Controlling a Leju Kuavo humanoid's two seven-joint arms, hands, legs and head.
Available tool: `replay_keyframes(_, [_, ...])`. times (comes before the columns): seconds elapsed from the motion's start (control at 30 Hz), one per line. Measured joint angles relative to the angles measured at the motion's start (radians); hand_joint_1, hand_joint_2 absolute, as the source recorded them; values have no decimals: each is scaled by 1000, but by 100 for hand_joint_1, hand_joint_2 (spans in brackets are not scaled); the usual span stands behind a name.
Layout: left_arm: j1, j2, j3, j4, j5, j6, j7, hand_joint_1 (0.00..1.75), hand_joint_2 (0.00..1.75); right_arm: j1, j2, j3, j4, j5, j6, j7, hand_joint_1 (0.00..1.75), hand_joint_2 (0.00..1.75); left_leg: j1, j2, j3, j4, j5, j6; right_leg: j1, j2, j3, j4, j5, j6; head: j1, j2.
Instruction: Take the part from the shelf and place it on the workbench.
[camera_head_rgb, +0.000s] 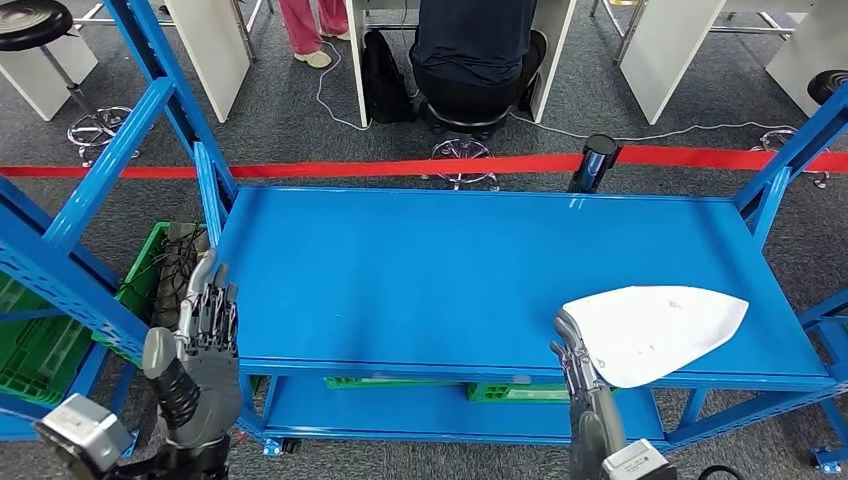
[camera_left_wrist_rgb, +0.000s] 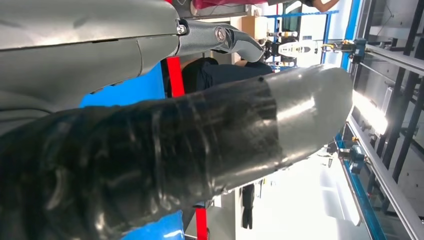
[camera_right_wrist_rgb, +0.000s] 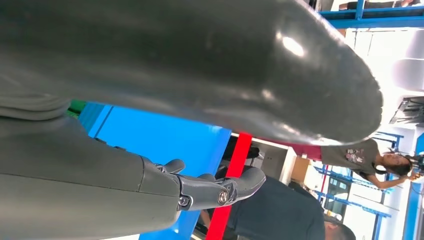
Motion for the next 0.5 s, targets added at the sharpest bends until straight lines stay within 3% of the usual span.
replay_keyframes(0.5, [0,3,-6,0,0,5,0,0,0,13,3,-17,2,-7,-11,-14,0,0,2,0,6,-10,5,-1,2,0,0,0,0,0,1,0])
